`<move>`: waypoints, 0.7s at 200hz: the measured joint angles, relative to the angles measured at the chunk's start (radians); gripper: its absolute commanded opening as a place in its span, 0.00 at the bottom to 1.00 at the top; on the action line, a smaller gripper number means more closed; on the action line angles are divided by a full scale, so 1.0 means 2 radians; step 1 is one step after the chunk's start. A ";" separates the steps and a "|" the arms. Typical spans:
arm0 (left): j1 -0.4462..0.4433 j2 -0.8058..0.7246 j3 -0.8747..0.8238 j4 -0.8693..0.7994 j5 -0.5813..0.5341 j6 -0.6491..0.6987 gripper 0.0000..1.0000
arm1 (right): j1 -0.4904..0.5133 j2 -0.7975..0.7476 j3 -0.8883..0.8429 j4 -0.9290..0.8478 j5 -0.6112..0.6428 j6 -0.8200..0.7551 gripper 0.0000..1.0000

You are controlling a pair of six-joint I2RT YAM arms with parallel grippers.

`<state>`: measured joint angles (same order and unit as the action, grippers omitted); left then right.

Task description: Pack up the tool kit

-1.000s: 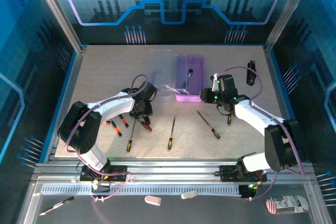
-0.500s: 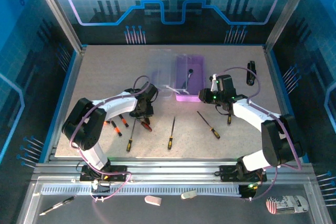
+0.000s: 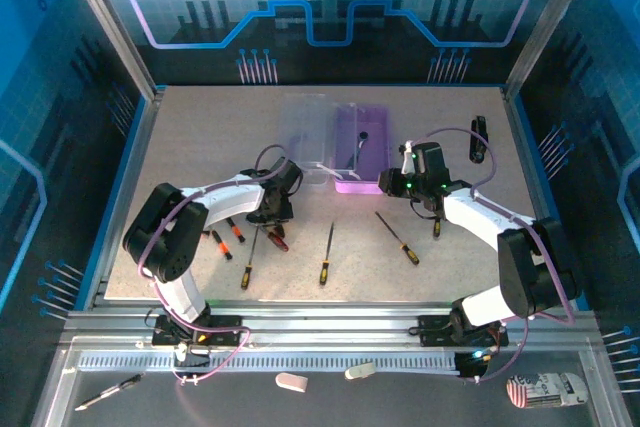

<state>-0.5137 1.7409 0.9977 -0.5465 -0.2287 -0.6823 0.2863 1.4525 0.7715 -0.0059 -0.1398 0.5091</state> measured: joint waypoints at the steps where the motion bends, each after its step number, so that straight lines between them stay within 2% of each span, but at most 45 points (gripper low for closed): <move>1: 0.000 0.000 0.000 0.000 0.000 0.000 0.20 | 0.000 0.000 0.000 0.000 0.000 0.000 0.27; 87: 0.000 -0.017 -0.015 0.018 -0.001 0.001 0.16 | 0.000 0.000 0.000 0.000 0.000 0.000 0.27; 140: 0.000 -0.070 -0.021 0.030 -0.002 0.001 0.15 | 0.000 -0.002 0.000 0.000 0.000 0.000 0.27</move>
<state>-0.5137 1.6001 0.9558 -0.4873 -0.2329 -0.6804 0.2855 1.4494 0.7715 -0.0059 -0.1390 0.5087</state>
